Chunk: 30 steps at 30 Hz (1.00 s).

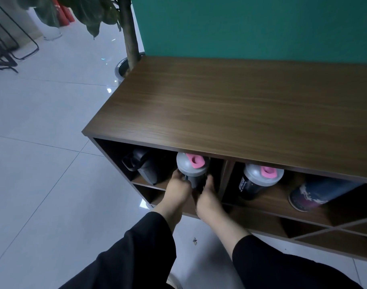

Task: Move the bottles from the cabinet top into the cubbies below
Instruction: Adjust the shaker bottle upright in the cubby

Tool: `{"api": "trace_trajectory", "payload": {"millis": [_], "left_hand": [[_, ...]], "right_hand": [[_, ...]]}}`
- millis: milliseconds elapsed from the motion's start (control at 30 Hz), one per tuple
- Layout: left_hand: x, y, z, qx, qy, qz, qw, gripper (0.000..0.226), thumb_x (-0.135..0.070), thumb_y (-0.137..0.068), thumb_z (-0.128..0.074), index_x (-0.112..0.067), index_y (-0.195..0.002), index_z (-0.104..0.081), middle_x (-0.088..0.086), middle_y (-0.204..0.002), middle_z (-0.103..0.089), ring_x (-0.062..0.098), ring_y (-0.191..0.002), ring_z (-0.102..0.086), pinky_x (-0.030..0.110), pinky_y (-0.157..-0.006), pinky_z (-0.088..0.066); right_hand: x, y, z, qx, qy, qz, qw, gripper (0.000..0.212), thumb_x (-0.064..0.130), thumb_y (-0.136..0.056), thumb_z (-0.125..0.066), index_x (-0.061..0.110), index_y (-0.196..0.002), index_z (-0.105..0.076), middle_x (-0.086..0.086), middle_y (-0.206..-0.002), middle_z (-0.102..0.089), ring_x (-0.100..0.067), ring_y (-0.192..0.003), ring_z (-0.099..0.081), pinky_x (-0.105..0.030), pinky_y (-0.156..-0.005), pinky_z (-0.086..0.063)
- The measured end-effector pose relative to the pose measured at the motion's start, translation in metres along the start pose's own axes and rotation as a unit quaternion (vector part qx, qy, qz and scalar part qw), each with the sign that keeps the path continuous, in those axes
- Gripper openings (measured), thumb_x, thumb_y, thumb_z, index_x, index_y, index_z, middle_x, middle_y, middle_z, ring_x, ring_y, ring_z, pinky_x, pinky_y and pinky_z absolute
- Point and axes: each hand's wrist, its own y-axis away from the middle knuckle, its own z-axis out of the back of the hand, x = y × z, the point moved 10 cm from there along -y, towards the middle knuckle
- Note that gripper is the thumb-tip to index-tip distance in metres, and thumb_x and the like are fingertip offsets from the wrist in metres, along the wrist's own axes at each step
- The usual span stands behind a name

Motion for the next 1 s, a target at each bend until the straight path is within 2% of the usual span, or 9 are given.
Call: {"api": "trace_trajectory", "payload": {"millis": [100, 200, 333, 500, 633, 733, 800, 900, 1000], "left_hand": [[-0.007, -0.007, -0.005, 0.027, 0.031, -0.007, 0.999, 0.030, -0.007, -0.099, -0.049, -0.010, -0.126, -0.060, 0.005, -0.105, -0.069, 0.010, -0.078, -0.061, 0.024, -0.066, -0.048], [-0.010, -0.012, -0.006, 0.046, 0.003, -0.012, 0.999, 0.034, -0.009, -0.096, -0.052, -0.013, -0.127, -0.063, 0.005, -0.114, -0.075, 0.009, -0.081, -0.064, 0.024, -0.064, -0.048], [-0.012, -0.010, -0.004, 0.050, -0.011, -0.021, 0.998, 0.035, -0.013, -0.098, -0.053, -0.014, -0.133, -0.056, 0.003, -0.120, -0.072, 0.003, -0.084, -0.062, 0.022, -0.063, -0.046], [-0.013, -0.014, -0.004, 0.052, -0.022, -0.030, 0.998, 0.039, -0.016, -0.099, -0.052, -0.013, -0.138, -0.052, 0.002, -0.125, -0.070, 0.002, -0.086, -0.061, 0.020, -0.063, -0.044], [-0.013, -0.016, -0.003, 0.049, -0.011, -0.030, 0.998, 0.036, -0.013, -0.099, -0.049, -0.014, -0.134, -0.056, 0.003, -0.123, -0.071, 0.006, -0.086, -0.061, 0.022, -0.066, -0.044], [0.000, -0.017, 0.016, -0.006, 0.008, 0.020, 1.000, 0.020, -0.006, -0.097, -0.045, -0.009, -0.110, -0.060, 0.004, -0.089, -0.066, 0.014, -0.072, -0.054, 0.028, -0.068, -0.042], [0.025, -0.016, 0.044, -0.076, 0.076, 0.113, 0.988, 0.014, -0.002, -0.094, -0.042, -0.006, -0.093, -0.056, 0.007, -0.078, -0.051, 0.021, -0.072, -0.048, 0.037, -0.071, -0.038], [0.054, -0.020, 0.086, -0.138, 0.188, 0.192, 0.953, 0.023, -0.007, -0.091, -0.039, -0.006, -0.105, -0.057, 0.011, -0.095, -0.053, 0.026, -0.087, -0.051, 0.036, -0.064, -0.039], [0.054, -0.031, 0.117, -0.149, 0.168, 0.173, 0.959, 0.026, -0.005, -0.079, -0.042, -0.006, -0.099, -0.059, 0.008, -0.083, -0.053, 0.024, -0.076, -0.047, 0.036, -0.076, -0.045]], "right_hand": [[-0.008, 0.001, -0.010, -0.003, -0.051, -0.010, 0.999, 0.069, 0.012, -0.095, -0.054, 0.021, -0.154, -0.019, -0.012, -0.143, -0.053, -0.030, -0.117, -0.058, -0.030, -0.086, -0.042], [-0.015, -0.002, -0.013, -0.013, -0.069, -0.033, 0.997, 0.075, 0.012, -0.093, -0.053, 0.027, -0.155, -0.014, -0.011, -0.139, -0.058, -0.031, -0.105, -0.065, -0.036, -0.083, -0.050], [-0.013, 0.000, -0.010, -0.005, -0.085, -0.036, 0.996, 0.074, 0.007, -0.093, -0.049, 0.027, -0.155, -0.014, -0.008, -0.137, -0.056, -0.023, -0.095, -0.057, -0.029, -0.078, -0.042], [-0.013, 0.000, -0.010, 0.001, -0.064, -0.032, 0.997, 0.074, 0.009, -0.094, -0.047, 0.028, -0.156, -0.012, -0.009, -0.131, -0.060, -0.024, -0.089, -0.058, -0.029, -0.075, -0.044], [-0.011, 0.003, -0.009, 0.008, -0.034, -0.021, 0.999, 0.067, 0.011, -0.096, -0.048, 0.023, -0.154, -0.017, -0.011, -0.133, -0.058, -0.029, -0.106, -0.061, -0.028, -0.080, -0.042], [-0.015, 0.013, -0.015, 0.051, 0.008, -0.024, 0.998, 0.052, 0.014, -0.098, -0.047, 0.010, -0.148, -0.033, -0.014, -0.125, -0.058, -0.026, -0.103, -0.056, -0.029, -0.085, -0.042], [-0.022, 0.017, -0.025, 0.089, 0.022, -0.050, 0.994, 0.051, 0.017, -0.098, -0.046, 0.010, -0.147, -0.038, -0.011, -0.123, -0.060, -0.022, -0.098, -0.056, -0.035, -0.090, -0.048], [-0.019, 0.023, -0.042, 0.125, 0.027, -0.041, 0.991, 0.053, 0.017, -0.098, -0.046, 0.014, -0.150, -0.038, -0.007, -0.143, -0.054, -0.019, -0.124, -0.055, -0.029, -0.104, -0.040], [-0.005, 0.025, -0.063, 0.164, -0.003, -0.015, 0.986, 0.055, 0.011, -0.100, -0.045, 0.012, -0.153, -0.031, -0.004, -0.157, -0.039, -0.013, -0.144, -0.038, -0.018, -0.108, -0.028]]}}
